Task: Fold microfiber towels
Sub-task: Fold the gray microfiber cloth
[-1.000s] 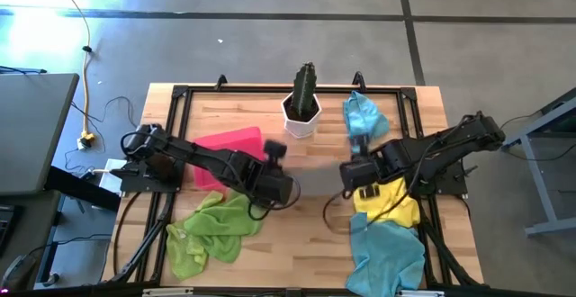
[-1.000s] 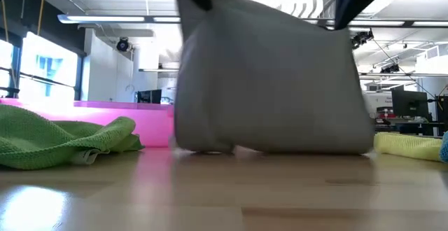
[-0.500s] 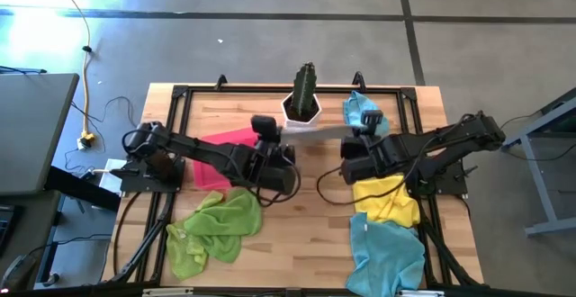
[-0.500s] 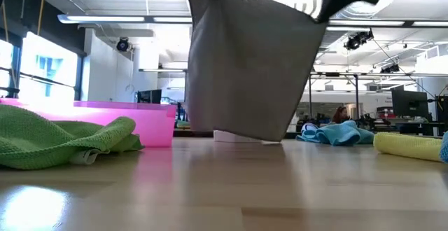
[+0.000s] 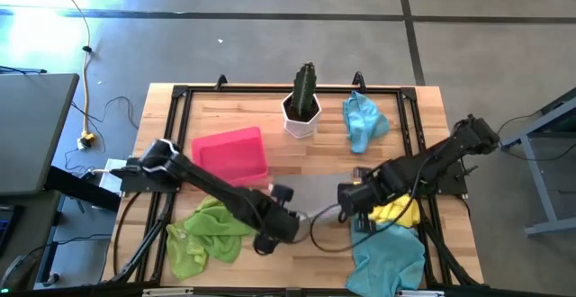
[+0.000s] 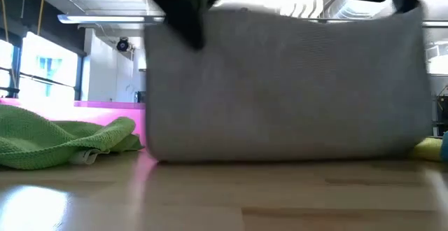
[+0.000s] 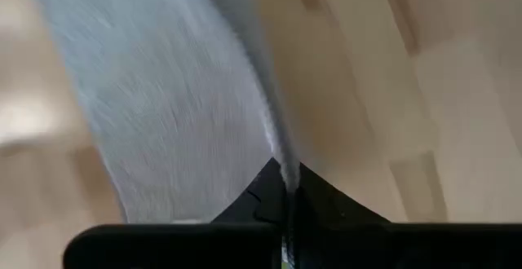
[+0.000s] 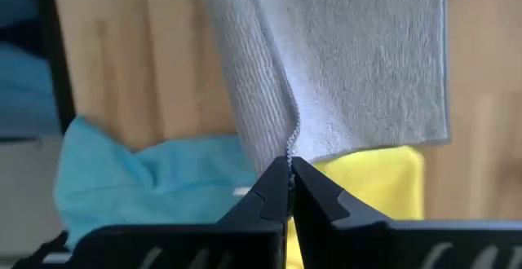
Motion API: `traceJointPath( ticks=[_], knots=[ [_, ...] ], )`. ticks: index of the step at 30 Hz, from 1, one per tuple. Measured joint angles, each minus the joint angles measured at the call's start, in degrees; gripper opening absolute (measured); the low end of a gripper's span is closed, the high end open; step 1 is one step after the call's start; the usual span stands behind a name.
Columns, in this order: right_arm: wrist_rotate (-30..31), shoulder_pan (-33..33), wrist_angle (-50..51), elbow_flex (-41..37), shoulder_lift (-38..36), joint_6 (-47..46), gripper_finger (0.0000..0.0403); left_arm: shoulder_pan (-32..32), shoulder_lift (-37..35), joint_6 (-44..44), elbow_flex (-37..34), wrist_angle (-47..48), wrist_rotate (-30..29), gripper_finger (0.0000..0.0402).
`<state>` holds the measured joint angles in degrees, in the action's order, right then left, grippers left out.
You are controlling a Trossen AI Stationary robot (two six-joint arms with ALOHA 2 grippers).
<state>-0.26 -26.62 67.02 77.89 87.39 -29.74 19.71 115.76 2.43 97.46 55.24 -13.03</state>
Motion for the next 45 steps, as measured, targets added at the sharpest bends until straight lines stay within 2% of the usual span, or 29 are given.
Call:
traceJointPath(
  ticks=[9, 14, 18, 22, 26, 34, 38, 45],
  knots=[
    [-1.5, -1.5, -1.9, 0.0, 6.9, -1.3, 0.0, 0.1, 3.7, 3.0, 0.0, -1.1, 9.6, 0.0],
    [-1.7, -1.5, -1.9, 0.0, 11.3, 1.5, 0.0, -0.3, 3.7, 2.1, 0.0, -2.5, 15.0, 0.0],
    [4.1, -1.4, 0.0, 0.0, 11.9, 3.0, 0.0, -2.1, 3.7, 1.9, 0.0, -2.3, 16.0, 0.0],
    [11.4, -0.2, 3.9, 0.0, 11.9, 1.4, 0.0, -5.9, 3.6, 0.4, 0.0, -2.4, 21.2, 0.0],
    [11.7, 1.3, -0.2, -4.0, 11.6, 2.8, 0.0, -8.9, 4.1, -2.9, -1.5, -5.9, 24.5, 0.0],
    [7.6, 5.0, -12.1, -15.3, 10.8, 3.8, 0.0, -9.8, 4.4, -2.1, -2.9, -6.3, 24.0, 0.0],
    [7.2, 6.3, -15.9, -17.4, 10.8, 5.8, 0.0, -10.6, 4.4, -1.5, -2.9, -7.0, 23.9, 0.0],
    [8.3, 7.9, -15.6, -18.2, 10.8, 9.2, 0.0, -13.2, 4.4, -1.4, -2.9, -6.8, 18.7, 0.0]
  ],
)
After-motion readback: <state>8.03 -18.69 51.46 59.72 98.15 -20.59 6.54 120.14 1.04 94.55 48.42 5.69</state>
